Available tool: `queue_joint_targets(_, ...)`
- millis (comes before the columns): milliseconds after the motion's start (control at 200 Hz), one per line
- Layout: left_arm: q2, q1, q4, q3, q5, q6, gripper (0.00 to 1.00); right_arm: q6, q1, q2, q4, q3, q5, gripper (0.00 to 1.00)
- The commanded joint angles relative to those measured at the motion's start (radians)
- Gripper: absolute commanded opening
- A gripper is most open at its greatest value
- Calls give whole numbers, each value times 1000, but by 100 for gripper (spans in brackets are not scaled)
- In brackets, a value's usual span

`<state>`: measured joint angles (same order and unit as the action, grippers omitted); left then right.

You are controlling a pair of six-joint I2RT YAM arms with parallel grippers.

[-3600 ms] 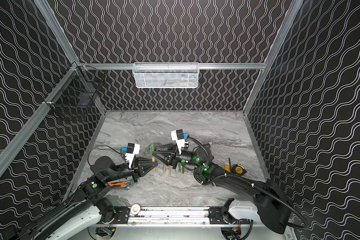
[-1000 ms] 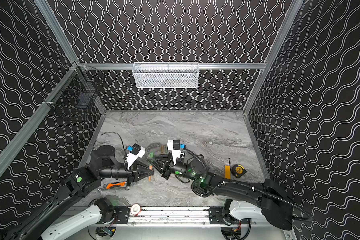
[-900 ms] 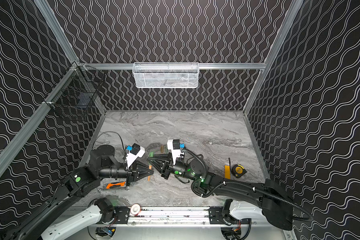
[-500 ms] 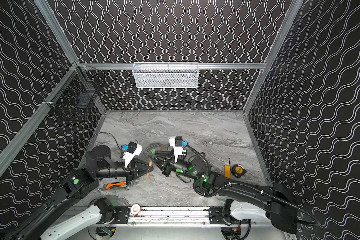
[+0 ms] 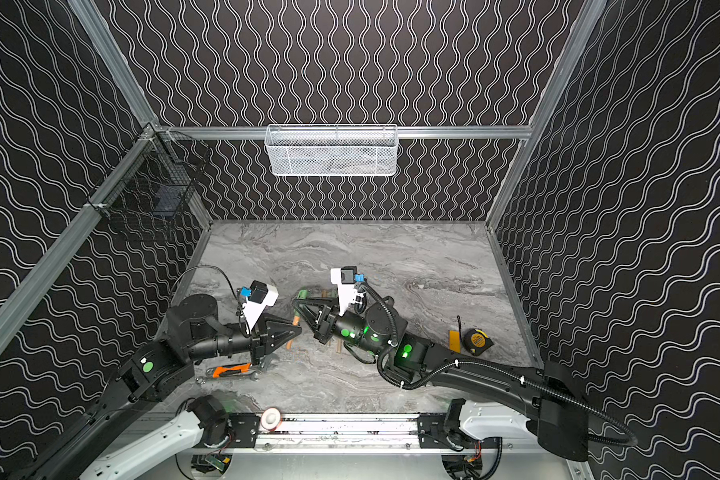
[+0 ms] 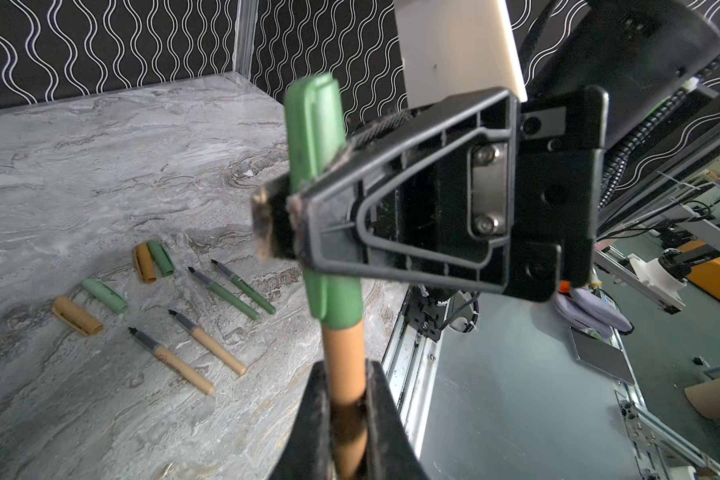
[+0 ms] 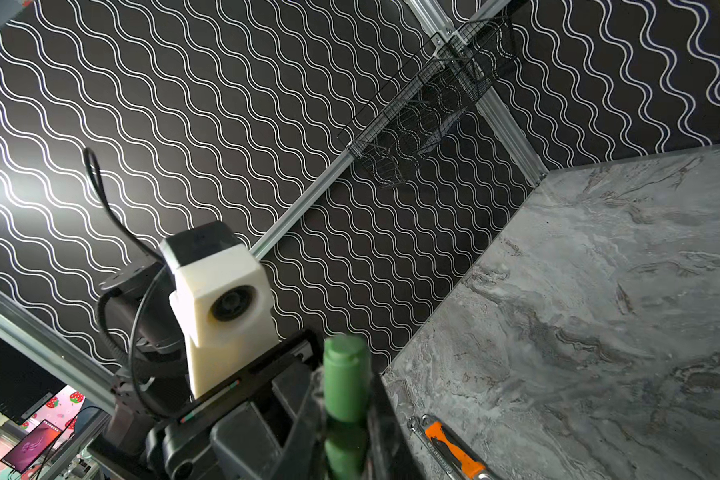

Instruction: Insert the pens into the pen caps

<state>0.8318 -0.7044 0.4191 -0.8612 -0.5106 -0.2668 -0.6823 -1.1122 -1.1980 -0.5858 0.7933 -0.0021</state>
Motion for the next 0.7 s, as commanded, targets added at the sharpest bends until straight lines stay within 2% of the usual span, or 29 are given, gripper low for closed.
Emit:
queue_joint_targets(0,-17,-5,-727,-15,-180,94,14,-36,50,-16,300,-2,92,0)
queue_joint_targets(60,-20,-5,-666,-4,-204,85,46,-37,117,-20,289,8,35,0)
queue_joint_targets(135,-34,-5,-563,7,-231,76,73,-37,215,-23,273,10,-42,0)
queue_joint_targets(145,-38,-4,-550,10,-235,75,78,-36,232,-23,274,10,-53,0)
queue_joint_targets(160,-44,-5,-531,15,-240,74,90,-34,255,-25,275,12,-70,0)
queue_joint_targets(180,-55,-4,-507,20,-245,72,98,-25,284,-26,279,13,-87,0)
queue_joint_targets(335,-190,-5,-284,61,-212,86,99,77,508,-61,379,43,-193,0)
queue_joint_targets(450,-279,-5,-122,63,-162,112,99,255,656,-149,566,123,-198,0)
queue_joint_targets(576,-323,-5,-15,70,-138,120,99,434,847,-323,799,293,-286,0)
queue_joint_targets(611,-329,-5,2,80,-131,120,99,488,877,-375,876,350,-261,0)
queue_joint_targets(696,-330,-4,18,87,-114,120,99,586,914,-520,1063,504,-98,0)
